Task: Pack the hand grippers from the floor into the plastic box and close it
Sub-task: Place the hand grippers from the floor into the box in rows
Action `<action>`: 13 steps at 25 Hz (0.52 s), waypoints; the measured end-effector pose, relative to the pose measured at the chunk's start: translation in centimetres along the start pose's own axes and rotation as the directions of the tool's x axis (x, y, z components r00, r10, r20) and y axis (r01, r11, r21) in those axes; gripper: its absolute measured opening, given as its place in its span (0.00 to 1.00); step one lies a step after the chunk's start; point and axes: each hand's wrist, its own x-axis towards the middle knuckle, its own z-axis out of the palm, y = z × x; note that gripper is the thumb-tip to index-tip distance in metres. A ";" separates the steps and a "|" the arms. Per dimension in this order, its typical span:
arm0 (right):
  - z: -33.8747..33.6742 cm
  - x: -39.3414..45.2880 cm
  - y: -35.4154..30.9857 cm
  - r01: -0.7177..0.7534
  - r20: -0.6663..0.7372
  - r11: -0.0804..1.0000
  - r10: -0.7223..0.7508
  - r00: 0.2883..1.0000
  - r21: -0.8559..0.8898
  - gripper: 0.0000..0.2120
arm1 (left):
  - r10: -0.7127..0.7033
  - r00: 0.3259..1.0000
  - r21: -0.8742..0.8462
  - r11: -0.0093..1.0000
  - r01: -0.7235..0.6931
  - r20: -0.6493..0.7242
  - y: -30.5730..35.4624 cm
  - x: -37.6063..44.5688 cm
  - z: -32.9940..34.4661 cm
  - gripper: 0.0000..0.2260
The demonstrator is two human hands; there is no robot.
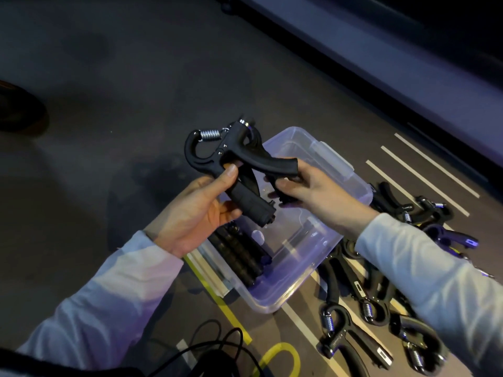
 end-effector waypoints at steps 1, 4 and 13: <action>0.2 0.0 0.1 0.028 -0.024 0.996 -0.031 0.999 -0.082 0.08 | -0.012 1.000 -0.009 1.000 0.012 0.001 -0.2 0.0 0.1 0.18; 0.2 0.1 -0.2 -0.004 -0.047 0.989 -0.003 0.999 -0.150 0.05 | -0.025 1.000 0.015 1.000 0.025 0.010 -0.6 0.1 0.5 0.21; -1.7 0.4 2.5 -0.218 -0.181 0.700 0.127 0.975 -0.680 0.10 | 0.048 0.980 0.084 0.996 -0.032 -0.194 1.1 0.5 -1.6 0.17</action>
